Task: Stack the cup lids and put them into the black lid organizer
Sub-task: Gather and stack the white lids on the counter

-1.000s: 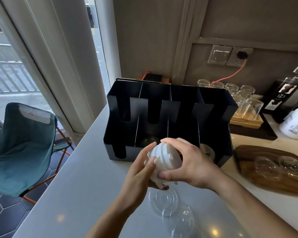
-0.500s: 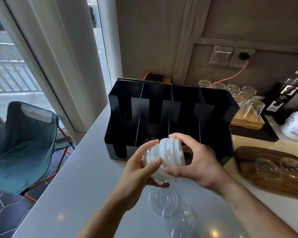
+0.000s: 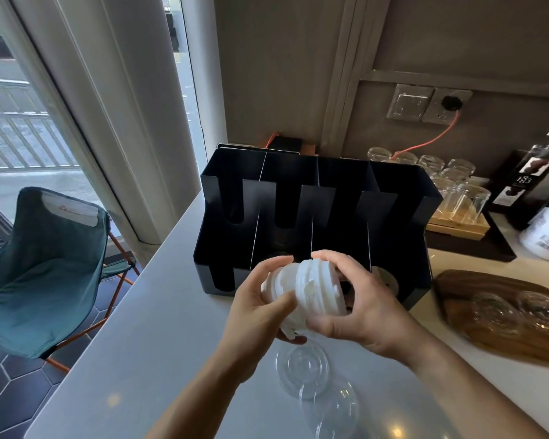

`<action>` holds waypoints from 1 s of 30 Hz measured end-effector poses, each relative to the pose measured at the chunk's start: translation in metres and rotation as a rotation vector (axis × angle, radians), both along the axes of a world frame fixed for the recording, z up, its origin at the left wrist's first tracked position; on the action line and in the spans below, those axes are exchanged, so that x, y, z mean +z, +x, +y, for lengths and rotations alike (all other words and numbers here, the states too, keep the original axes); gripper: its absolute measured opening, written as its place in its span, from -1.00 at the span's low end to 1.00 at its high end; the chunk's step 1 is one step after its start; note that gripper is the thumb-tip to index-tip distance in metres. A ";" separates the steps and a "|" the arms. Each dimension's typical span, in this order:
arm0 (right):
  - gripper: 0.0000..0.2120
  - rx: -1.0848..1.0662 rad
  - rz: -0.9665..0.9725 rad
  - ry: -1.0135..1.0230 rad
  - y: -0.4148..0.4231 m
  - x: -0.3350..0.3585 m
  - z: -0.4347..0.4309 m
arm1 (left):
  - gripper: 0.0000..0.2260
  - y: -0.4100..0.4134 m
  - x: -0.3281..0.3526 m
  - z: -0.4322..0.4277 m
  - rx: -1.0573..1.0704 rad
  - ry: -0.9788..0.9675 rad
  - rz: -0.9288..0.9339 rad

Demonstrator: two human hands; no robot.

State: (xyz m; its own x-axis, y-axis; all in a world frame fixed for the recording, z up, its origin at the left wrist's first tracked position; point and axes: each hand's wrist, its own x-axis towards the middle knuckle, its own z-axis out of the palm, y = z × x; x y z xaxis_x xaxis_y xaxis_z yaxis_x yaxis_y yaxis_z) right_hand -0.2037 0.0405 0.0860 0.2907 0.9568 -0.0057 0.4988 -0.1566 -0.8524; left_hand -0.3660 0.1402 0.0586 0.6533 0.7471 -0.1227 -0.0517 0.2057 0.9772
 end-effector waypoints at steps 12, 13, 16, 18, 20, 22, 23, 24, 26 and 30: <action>-0.14 -0.077 0.141 0.158 -0.004 -0.009 -0.001 | -0.62 0.005 0.007 -0.004 0.147 -0.203 0.021; -0.15 -0.093 0.162 0.206 -0.006 -0.012 -0.002 | -0.63 0.006 0.008 -0.004 0.176 -0.260 0.016; -0.15 -0.150 0.146 0.302 -0.011 -0.017 -0.003 | -0.71 0.006 0.009 -0.004 0.201 -0.333 -0.008; -0.15 -0.167 0.168 0.329 -0.012 -0.018 -0.004 | -0.76 0.005 0.011 -0.003 0.182 -0.336 -0.027; -0.16 -0.180 0.230 0.364 -0.011 -0.018 -0.005 | -0.77 0.004 0.011 -0.001 0.175 -0.343 -0.028; -0.16 -0.184 0.271 0.386 -0.011 -0.017 -0.006 | -0.77 0.005 0.010 0.000 0.195 -0.358 -0.020; -0.16 -0.182 0.285 0.396 -0.011 -0.018 -0.007 | -0.77 0.006 0.010 0.000 0.205 -0.358 -0.020; -0.15 -0.177 0.293 0.407 -0.010 -0.017 -0.007 | -0.77 0.007 0.009 0.000 0.207 -0.355 -0.021; -0.13 -0.173 0.288 0.434 -0.007 -0.014 -0.009 | -0.77 0.010 0.009 0.000 0.201 -0.351 -0.024; -0.15 -0.149 0.180 0.429 0.004 -0.002 -0.016 | -0.80 0.012 0.008 0.000 0.216 -0.325 -0.043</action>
State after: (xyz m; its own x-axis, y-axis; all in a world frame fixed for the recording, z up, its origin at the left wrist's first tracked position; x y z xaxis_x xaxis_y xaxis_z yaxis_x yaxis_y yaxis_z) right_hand -0.1999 0.0242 0.0837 0.4551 0.8321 0.3170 0.3362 0.1691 -0.9265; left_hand -0.3545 0.1397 0.0666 0.4950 0.7947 -0.3514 -0.1668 0.4838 0.8591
